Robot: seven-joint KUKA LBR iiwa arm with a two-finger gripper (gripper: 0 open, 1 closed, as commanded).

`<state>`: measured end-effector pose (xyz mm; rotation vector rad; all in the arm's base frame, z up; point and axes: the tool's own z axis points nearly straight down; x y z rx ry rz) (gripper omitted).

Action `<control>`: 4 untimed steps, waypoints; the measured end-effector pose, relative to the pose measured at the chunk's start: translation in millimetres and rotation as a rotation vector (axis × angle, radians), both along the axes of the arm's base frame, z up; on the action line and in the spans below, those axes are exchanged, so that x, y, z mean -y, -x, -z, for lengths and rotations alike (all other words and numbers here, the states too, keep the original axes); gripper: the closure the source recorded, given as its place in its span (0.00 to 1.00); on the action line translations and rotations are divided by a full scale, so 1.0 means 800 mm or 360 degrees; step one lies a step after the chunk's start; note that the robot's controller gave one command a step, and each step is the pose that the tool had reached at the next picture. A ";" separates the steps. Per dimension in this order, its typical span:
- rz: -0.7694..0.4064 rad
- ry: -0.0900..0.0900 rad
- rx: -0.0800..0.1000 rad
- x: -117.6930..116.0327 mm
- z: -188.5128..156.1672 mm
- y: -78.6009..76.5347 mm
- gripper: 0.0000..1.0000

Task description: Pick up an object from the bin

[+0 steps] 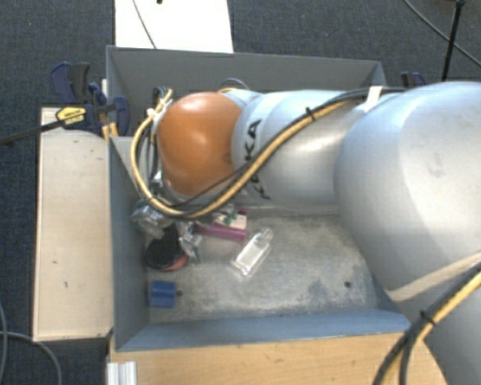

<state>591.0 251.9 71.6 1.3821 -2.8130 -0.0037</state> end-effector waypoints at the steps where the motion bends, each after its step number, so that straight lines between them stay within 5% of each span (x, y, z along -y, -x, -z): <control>1: -0.0566 -0.0004 0.0017 0.001 -0.001 0.008 0.00; 2: -0.0557 -0.0006 0.0019 0.001 -0.003 0.007 1.00; 4: -0.0532 -0.0009 0.0021 -0.001 -0.073 0.005 1.00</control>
Offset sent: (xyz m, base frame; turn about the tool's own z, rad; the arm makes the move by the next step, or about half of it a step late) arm -0.0081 -0.0006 -0.0016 -0.3589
